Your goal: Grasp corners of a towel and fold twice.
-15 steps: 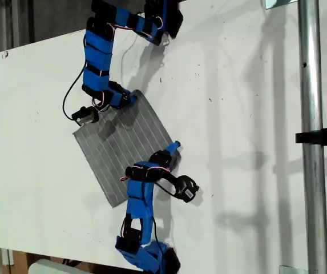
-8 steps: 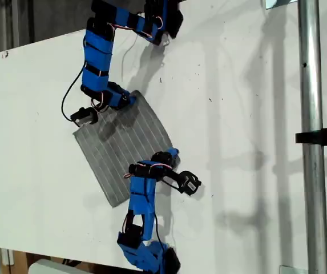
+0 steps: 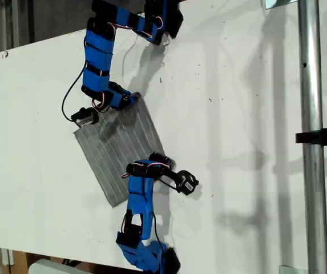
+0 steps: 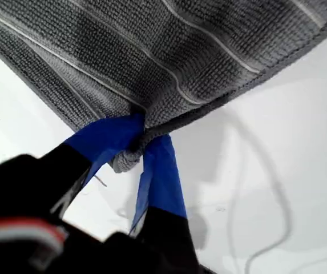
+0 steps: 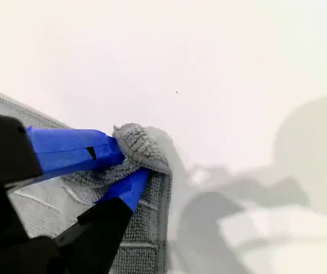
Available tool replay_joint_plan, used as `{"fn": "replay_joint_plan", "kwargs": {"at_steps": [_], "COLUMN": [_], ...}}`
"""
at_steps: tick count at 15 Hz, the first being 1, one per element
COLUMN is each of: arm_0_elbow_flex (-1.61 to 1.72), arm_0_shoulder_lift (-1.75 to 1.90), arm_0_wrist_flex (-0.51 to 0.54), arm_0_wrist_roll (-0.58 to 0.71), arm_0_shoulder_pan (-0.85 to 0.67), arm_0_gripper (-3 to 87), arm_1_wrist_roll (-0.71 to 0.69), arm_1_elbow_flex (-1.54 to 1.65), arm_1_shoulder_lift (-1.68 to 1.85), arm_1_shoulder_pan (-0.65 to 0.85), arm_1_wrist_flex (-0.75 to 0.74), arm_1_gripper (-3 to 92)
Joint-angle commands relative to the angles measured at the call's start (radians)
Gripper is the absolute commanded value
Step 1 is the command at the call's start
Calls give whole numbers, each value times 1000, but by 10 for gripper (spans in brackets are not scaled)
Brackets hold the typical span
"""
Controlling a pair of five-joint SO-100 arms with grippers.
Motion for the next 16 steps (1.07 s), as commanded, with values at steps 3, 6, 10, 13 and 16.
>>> {"fn": "replay_joint_plan", "kwargs": {"at_steps": [3, 6, 10, 13, 16], "arm_0_elbow_flex": [-5, -3, 29, 199, 446], "arm_0_shoulder_lift": [179, 221, 264, 505, 726], "arm_0_wrist_flex": [84, 133, 190, 202, 198], "arm_0_wrist_roll": [41, -46, -261, -161, 8], "arm_0_shoulder_pan": [175, 360, 469, 296, 17], "arm_0_gripper": [-27, -27, -27, -27, -28], "arm_1_wrist_roll": [233, 505, 709, 520, 215], "arm_1_elbow_flex": [-20, -15, -115, -130, -163], "arm_1_shoulder_lift": [166, 227, 193, 290, 313], "arm_1_shoulder_pan": [-273, -568, -787, -517, -149], "arm_1_wrist_flex": [106, 153, 146, 195, 146], "arm_1_gripper": [-2, -2, -2, -2, -2]}}
